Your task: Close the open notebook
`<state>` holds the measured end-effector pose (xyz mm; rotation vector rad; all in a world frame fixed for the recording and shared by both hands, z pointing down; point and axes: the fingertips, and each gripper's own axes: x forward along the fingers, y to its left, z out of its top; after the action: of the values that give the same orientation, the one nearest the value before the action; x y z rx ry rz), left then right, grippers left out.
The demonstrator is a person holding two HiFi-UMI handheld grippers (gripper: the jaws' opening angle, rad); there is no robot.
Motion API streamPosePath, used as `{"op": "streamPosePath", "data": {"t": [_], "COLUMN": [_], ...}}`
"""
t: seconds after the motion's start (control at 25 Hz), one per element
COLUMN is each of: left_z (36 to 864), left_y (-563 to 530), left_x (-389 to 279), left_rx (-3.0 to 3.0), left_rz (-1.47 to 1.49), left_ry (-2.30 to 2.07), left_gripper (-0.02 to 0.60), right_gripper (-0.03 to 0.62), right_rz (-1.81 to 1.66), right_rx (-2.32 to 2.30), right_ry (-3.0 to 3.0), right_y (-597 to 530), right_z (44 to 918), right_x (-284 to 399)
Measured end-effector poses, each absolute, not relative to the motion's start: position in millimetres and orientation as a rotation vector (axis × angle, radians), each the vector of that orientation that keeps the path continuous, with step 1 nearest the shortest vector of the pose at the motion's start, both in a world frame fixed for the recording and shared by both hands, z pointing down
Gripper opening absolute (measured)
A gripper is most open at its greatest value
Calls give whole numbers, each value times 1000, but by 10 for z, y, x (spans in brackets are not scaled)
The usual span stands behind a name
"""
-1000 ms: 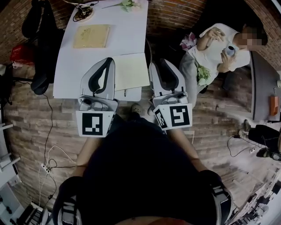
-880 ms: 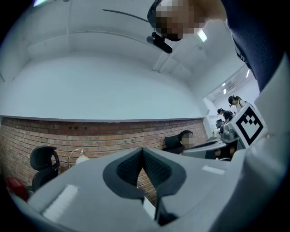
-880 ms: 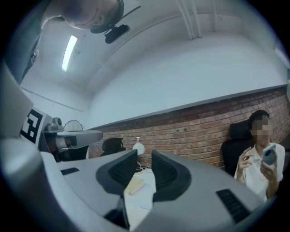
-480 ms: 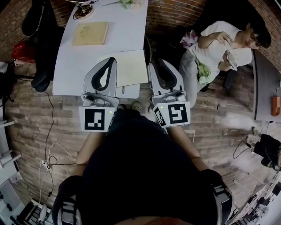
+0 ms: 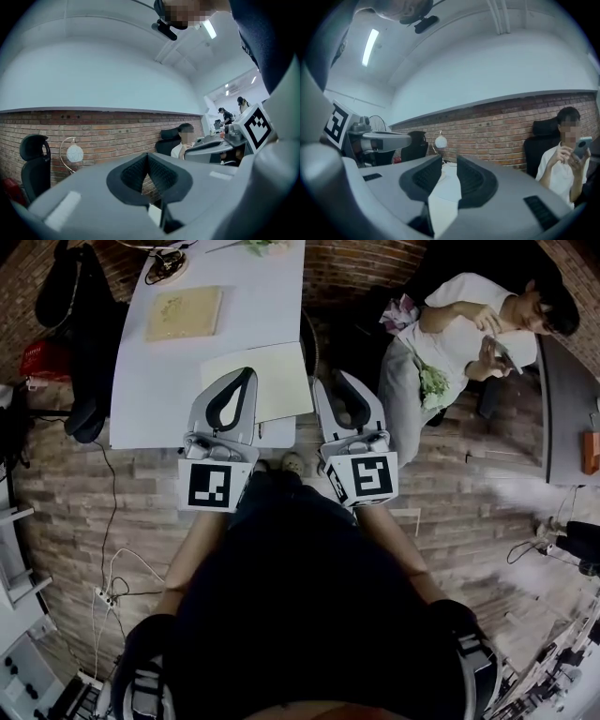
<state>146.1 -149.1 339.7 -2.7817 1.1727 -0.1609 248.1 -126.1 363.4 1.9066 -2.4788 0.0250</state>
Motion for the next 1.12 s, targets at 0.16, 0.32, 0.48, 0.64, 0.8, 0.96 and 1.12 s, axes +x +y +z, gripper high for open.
{"op": "streamPosePath", "data": {"t": [0.16,0.32,0.48,0.64,0.8,0.96,1.12], "left_z": [3515,3618,3718,3798,3872,3917,3941], "left_y": [-1508,-1506,-1519,-1529,-1543,-1555,-1559], "left_x": [1483,1521,1534,1520,1526,1532,1559], "left_rx": [-2797,-2793,-2801,-2804,-2796,-2782,-2773], "left_rz": [-186,-213,-243,-273,-292,-298,-299], "left_ry": [1163,1146,1141,1147,1134,1110,1088], "left_gripper": [-5,-5,-5,-5,-5,-5,-5], "right_gripper": [87,88,87,87,87,87,87], "right_rz": [68,98,133,174,247,290,325], "right_rx": [1905,1898,1886,1866,1837,1811,1792], "right_ry": [-2448,-2425,-2398,-2374,-2355,-2326,-2300], "right_y": [-1255,-1257,-1282,-1282,-1273,-1279,-1283], "right_z": [3814,3981,4181,4348,4522,4715,4910], "right_x": [2498,2539,2567,2560,2549,2552,2581]}}
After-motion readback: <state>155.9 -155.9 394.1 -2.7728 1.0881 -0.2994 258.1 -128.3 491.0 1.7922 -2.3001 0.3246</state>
